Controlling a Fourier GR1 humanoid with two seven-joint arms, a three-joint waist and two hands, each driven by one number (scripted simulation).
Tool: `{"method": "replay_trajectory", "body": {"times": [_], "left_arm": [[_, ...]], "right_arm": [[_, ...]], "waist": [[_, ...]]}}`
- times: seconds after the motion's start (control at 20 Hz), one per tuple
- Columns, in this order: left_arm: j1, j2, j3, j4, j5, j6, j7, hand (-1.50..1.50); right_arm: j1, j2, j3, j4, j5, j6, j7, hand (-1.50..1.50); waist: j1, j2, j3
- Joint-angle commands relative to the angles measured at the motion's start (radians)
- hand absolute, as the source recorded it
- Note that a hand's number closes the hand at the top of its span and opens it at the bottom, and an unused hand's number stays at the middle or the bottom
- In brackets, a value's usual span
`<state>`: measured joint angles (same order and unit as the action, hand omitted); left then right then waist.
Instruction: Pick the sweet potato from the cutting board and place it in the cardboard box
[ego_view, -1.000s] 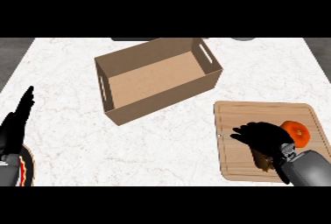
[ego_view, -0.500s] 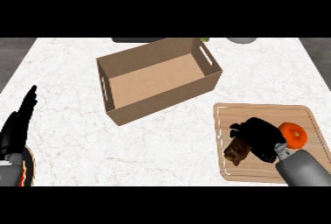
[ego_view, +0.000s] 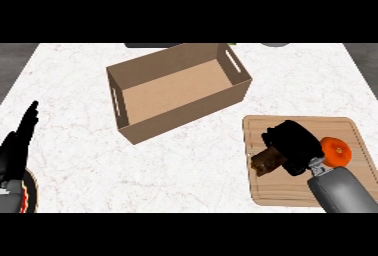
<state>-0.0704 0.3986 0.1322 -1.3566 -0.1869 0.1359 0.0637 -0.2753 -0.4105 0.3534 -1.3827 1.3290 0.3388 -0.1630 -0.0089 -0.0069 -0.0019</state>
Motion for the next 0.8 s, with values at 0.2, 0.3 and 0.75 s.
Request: {"method": "replay_trajectory", "body": {"times": [0.2,0.3,0.75], "left_arm": [[0.028,-0.010,0.024,0.021,-0.006,0.035,0.005,0.00],[0.038,0.005,0.019,-0.012,0.000,0.009,-0.009,0.00],[-0.054,-0.015,0.003,0.070,-0.026,-0.002,-0.010,0.00]], "right_arm": [[0.082,0.266,-0.306,-0.177,-0.081,-0.158,0.486,1.50],[0.103,0.306,-0.298,-0.246,-0.035,-0.185,0.583,1.50],[0.028,0.407,-0.071,-0.571,0.101,-0.143,0.680,1.50]], "waist": [[-0.070,-0.013,0.001],[-0.028,-0.006,0.001],[0.002,0.006,0.001]]}}
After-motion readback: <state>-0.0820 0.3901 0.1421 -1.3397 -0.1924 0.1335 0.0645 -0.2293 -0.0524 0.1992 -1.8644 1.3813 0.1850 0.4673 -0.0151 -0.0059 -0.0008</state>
